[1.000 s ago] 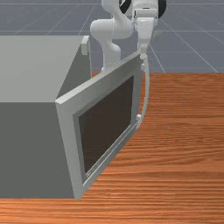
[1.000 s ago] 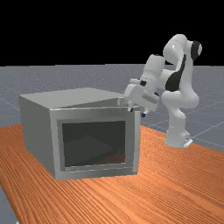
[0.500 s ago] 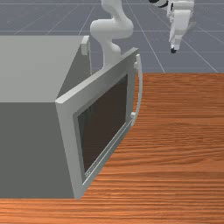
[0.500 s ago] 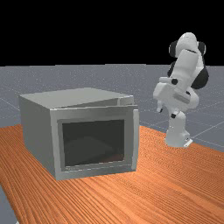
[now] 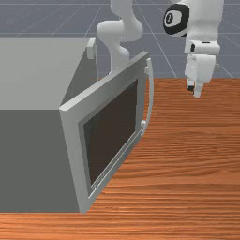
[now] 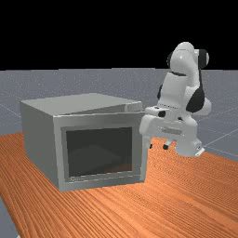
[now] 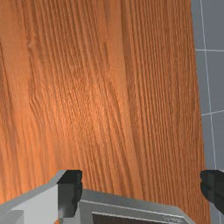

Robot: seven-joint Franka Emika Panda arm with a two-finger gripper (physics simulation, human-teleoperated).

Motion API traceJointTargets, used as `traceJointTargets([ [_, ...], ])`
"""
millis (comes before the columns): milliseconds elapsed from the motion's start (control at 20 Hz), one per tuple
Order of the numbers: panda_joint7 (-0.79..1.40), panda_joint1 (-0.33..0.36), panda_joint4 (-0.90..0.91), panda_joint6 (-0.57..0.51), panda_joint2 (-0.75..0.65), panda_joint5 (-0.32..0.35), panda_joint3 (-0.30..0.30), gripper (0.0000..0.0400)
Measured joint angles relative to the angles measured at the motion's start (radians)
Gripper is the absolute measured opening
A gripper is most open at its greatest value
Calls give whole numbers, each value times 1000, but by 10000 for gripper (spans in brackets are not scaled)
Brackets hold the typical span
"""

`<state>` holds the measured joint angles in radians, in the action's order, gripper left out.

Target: Close the microwave

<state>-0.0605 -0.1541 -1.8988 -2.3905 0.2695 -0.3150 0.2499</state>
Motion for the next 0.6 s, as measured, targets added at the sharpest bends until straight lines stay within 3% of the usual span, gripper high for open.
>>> traceJointTargets([
  [50, 2, 4, -69, -104, -24, -38, -9, 400],
  [100, -29, 15, -82, -114, -31, -27, -7, 400],
  [150, -274, 72, -124, -149, -56, 75, 22, 400],
  [250, -445, 140, -186, -179, -100, 158, 2, 400],
  [350, -805, 198, -219, -166, -133, 327, -17, 400],
  [400, -391, 150, -228, -149, -145, -18, -96, 400],
  [500, -507, 173, -244, -155, -158, -39, -133, 400],
  [600, -691, 218, -246, -192, -165, 77, -154, 400],
])
